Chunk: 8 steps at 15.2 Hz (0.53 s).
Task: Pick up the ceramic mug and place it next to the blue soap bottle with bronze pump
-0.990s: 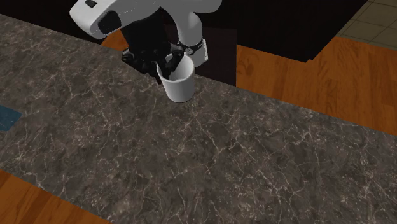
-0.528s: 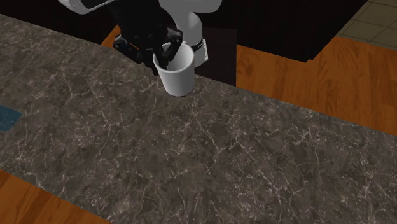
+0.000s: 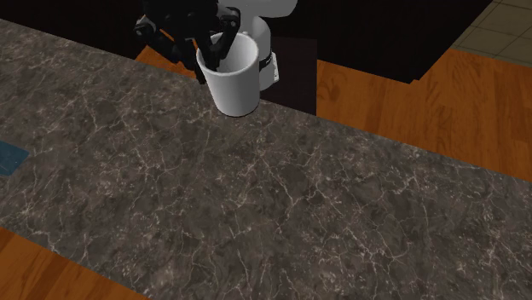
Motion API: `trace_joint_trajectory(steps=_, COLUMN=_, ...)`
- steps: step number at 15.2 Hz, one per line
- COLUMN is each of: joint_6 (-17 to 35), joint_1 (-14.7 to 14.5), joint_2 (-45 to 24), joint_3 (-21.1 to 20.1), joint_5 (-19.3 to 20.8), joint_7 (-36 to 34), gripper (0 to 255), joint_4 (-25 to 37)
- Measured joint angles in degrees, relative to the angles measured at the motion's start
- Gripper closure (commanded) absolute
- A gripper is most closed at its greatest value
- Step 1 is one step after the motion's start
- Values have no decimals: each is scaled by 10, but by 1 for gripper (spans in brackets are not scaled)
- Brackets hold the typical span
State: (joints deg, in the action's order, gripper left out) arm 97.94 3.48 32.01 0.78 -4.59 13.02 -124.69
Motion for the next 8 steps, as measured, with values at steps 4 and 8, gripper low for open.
trace_joint_trajectory(steps=4, joint_6=-28, joint_1=0, joint_2=-8, joint_3=0, joint_5=0, joint_7=-2, gripper=255, joint_4=36)
trace_joint_trajectory(steps=8, joint_6=-48, joint_1=4, joint_2=-18, joint_3=12, joint_5=5, joint_7=10, gripper=255, joint_4=64)
